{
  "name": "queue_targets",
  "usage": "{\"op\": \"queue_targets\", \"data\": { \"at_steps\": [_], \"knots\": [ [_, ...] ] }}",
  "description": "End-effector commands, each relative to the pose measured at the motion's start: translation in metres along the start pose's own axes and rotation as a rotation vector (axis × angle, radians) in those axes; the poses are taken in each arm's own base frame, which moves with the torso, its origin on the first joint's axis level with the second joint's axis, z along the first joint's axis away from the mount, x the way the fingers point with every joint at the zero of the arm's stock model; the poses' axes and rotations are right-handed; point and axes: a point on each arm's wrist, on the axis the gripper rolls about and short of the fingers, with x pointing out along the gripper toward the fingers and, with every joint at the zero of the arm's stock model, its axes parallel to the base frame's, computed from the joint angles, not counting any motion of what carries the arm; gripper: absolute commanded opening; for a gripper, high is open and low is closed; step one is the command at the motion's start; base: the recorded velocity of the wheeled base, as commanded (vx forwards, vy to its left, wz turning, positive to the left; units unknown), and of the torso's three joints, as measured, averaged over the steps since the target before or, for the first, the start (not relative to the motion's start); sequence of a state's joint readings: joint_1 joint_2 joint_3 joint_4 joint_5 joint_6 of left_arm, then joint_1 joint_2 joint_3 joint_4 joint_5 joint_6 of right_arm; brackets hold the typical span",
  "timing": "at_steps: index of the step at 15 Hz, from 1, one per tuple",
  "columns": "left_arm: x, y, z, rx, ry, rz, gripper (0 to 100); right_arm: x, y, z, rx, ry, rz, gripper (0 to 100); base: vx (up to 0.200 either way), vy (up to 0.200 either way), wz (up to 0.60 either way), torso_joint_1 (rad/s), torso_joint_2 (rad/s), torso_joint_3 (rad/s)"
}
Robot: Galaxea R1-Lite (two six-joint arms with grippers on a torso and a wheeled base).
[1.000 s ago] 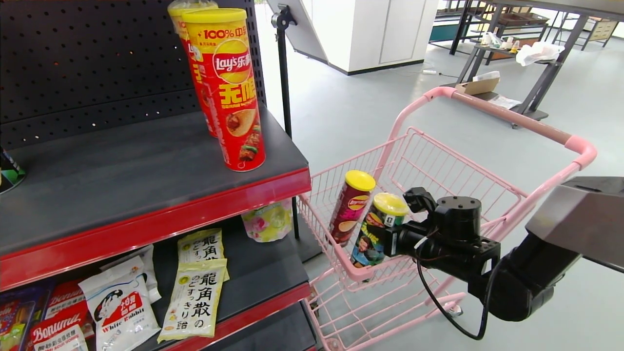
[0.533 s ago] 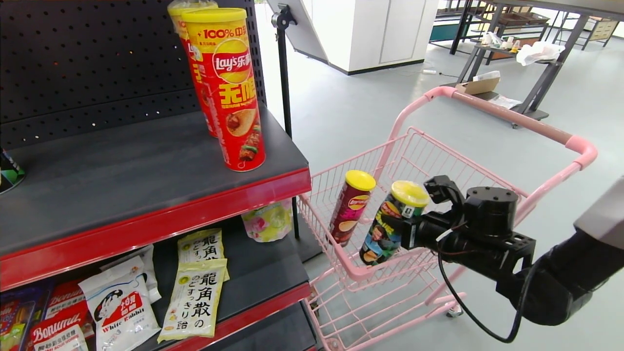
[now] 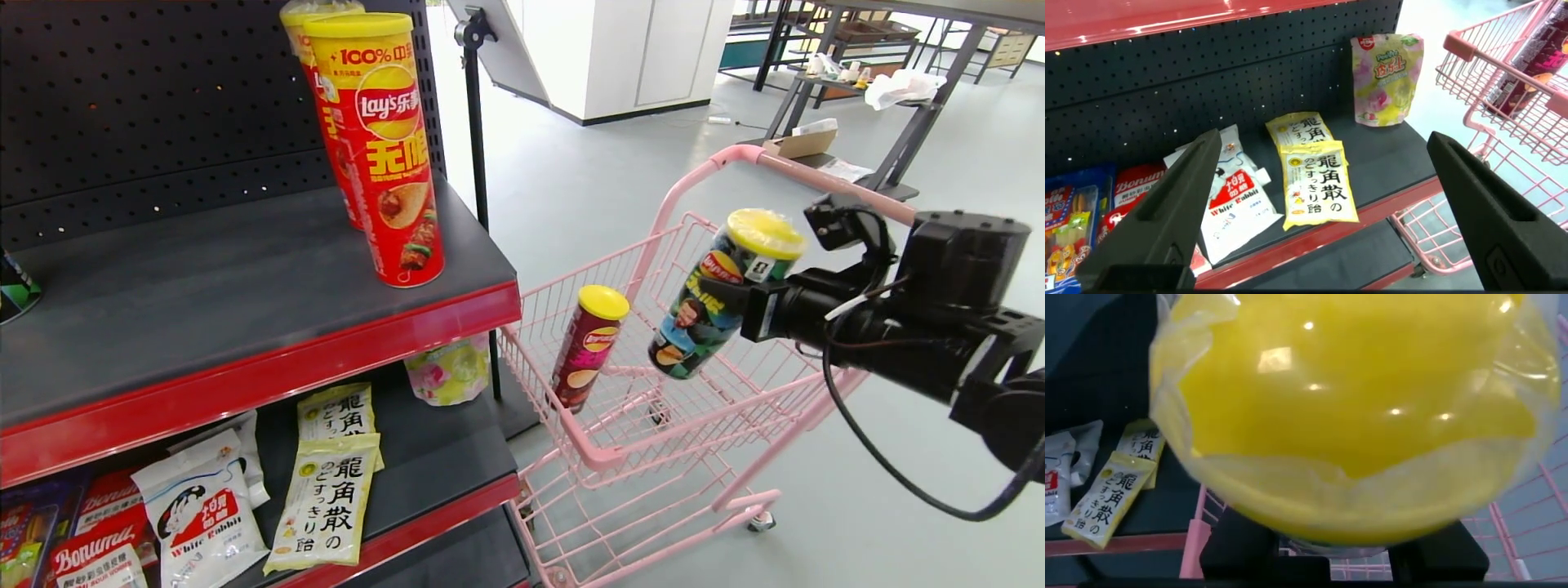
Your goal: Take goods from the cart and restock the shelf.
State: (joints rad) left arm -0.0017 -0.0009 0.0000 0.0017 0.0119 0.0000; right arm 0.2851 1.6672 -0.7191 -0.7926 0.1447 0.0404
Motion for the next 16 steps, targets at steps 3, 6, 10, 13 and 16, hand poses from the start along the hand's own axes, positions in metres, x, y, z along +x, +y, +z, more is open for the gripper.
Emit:
{"op": "queue_targets", "data": {
  "at_steps": [3, 6, 10, 13, 16],
  "knots": [
    [0.000, 0.000, 0.000, 0.000, 0.002, 0.001, 100, -0.088, 0.021, 0.070, -0.079, -0.111, -0.052, 0, 0.000, 0.000, 0.00, 0.000, 0.00, 0.000],
    [0.000, 0.000, 0.000, -0.002, 0.001, 0.001, 100, -0.150, 0.030, 0.057, -0.074, 0.004, -0.104, 0, 0.000, 0.000, 0.00, 0.000, 0.00, 0.000],
    [0.000, 0.000, 0.000, -0.002, 0.001, 0.001, 100, -0.202, 0.032, 0.013, -0.073, 0.074, -0.103, 0, 0.000, 0.000, 0.00, 0.000, 0.00, 0.000],
    [0.000, 0.000, 0.000, -0.002, 0.001, 0.001, 100, -0.209, 0.030, 0.003, -0.071, 0.077, -0.127, 0, 0.000, 0.000, 0.00, 0.000, 0.00, 0.000],
    [0.000, 0.000, 0.000, -0.002, 0.002, 0.001, 100, -0.210, 0.030, -0.002, -0.070, 0.091, -0.130, 0, 0.000, 0.000, 0.00, 0.000, 0.00, 0.000]
  ]
}}
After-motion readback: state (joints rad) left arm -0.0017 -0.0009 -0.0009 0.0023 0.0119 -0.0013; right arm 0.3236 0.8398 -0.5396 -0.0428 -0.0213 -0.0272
